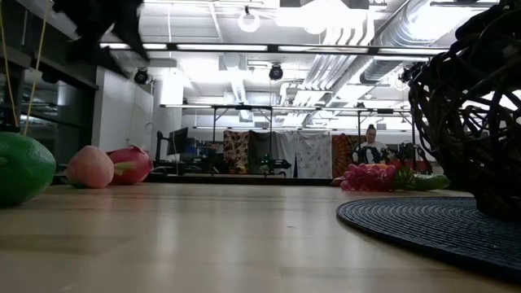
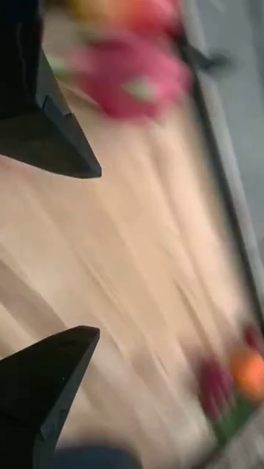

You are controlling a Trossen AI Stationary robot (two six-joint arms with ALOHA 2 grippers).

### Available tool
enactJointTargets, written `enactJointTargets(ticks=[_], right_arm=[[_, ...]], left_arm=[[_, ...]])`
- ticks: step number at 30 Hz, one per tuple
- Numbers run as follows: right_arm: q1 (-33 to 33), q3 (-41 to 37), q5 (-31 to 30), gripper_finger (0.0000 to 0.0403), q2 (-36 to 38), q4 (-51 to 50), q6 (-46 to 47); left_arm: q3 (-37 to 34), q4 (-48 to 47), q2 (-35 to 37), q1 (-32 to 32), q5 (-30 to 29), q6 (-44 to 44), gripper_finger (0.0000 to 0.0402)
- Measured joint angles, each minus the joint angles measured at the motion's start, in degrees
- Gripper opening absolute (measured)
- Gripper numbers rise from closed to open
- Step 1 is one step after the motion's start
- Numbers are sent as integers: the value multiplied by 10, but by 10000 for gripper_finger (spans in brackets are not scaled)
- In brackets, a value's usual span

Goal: Build produce basket
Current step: Put the pink peach into the basket

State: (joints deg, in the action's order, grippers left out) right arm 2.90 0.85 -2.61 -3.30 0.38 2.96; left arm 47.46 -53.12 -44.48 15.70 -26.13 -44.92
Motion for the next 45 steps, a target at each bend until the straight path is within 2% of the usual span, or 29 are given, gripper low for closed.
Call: enactJointTargets(ticks=[5, 11, 20, 25, 29, 41, 45], right_arm=[[0, 0, 0, 0, 0, 0, 0], [0, 0, 0, 0, 0, 0, 0], [0, 0, 0, 0, 0, 0, 0], [0, 0, 0, 0, 0, 0, 0], [0, 0, 0, 0, 0, 0, 0], [0, 0, 0, 0, 0, 0, 0], [0, 0, 0, 0, 0, 0, 0]], left_arm=[[0, -115, -70, 36, 0, -102, 340], [0, -166, -146, 98, 33, -104, 340], [0, -129, -232, 190, 99, -26, 339], [0, -118, -267, 217, 108, -18, 339], [0, -109, -285, 228, 138, -13, 339], [0, -92, -333, 227, 129, -29, 339], [0, -94, -346, 225, 109, -40, 339]])
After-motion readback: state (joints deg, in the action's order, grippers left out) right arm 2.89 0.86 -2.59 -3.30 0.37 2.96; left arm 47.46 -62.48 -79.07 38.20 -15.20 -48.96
